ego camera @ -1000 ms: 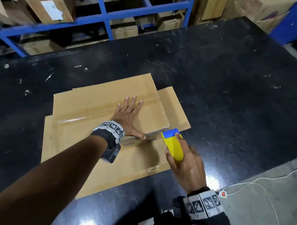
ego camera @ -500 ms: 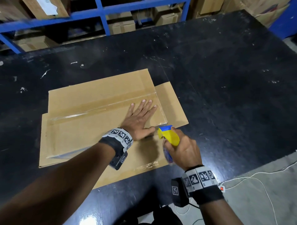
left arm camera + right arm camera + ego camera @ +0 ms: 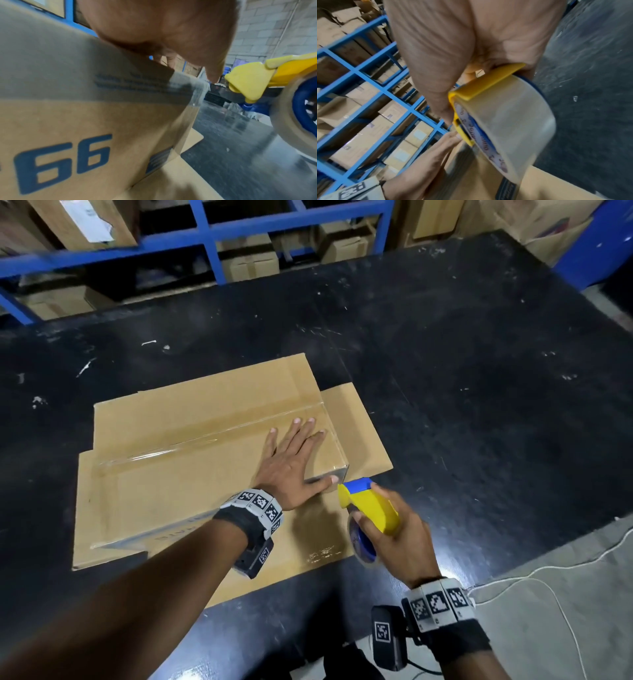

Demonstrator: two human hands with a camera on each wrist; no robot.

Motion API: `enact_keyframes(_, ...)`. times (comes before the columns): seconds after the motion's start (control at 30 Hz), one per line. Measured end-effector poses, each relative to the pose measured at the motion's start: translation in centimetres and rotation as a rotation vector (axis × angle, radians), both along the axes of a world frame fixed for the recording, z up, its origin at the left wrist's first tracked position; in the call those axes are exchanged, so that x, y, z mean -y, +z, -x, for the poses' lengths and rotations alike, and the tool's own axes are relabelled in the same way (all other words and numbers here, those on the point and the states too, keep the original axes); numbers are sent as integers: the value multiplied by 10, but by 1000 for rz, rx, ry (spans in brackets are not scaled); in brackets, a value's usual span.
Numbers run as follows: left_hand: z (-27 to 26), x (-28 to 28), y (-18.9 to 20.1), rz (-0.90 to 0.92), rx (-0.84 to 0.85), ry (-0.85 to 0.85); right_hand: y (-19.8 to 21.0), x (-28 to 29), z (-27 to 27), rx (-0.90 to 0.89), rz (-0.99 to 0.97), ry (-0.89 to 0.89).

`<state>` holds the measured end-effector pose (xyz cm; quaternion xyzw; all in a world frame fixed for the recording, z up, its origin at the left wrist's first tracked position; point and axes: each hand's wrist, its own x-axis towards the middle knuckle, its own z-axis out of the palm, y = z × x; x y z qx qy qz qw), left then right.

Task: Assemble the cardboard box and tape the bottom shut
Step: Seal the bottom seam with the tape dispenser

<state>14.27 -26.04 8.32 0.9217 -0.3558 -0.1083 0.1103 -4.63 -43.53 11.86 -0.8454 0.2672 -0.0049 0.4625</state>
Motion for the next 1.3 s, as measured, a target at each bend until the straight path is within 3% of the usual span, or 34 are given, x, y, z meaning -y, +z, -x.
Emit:
enact_keyframes(0.1,4,-23,12,272,-64,76,16,-7,-1,117,-58,49)
enact_keyframes(0.2,12,-71,20,367,9,206,22,-18,-7,227,-148,80)
enact_keyframes(0.37,21,-184,16,212,135,533,30,-52,-36,337,-217,170)
enact_keyframes(0.47,38,-231,7,122,116,645,34,-82,-58,393,-212,228)
enact_keyframes(0.6,65,-233,-7,9,36,618,39,-122,-84,429,-232,307)
enact_keyframes(0.73,79,-204,3,35,-22,618,35,-151,-95,500,-219,338)
enact_keyframes(0.87,71,-210,18,205,-133,582,33,-170,-92,552,-213,357)
enact_keyframes(0.97,54,-226,39,346,-327,555,27,-180,-85,572,-227,322)
enact_keyframes(1.1,33,-245,64,852,-533,680,19,-197,-75,565,-276,297)
enact_keyframes(1.2,18,-249,91,1064,-705,710,26,-212,-69,633,-127,309)
enact_keyframes(1.3,5,-252,111,1123,-858,638,32,-229,-66,658,-54,322)
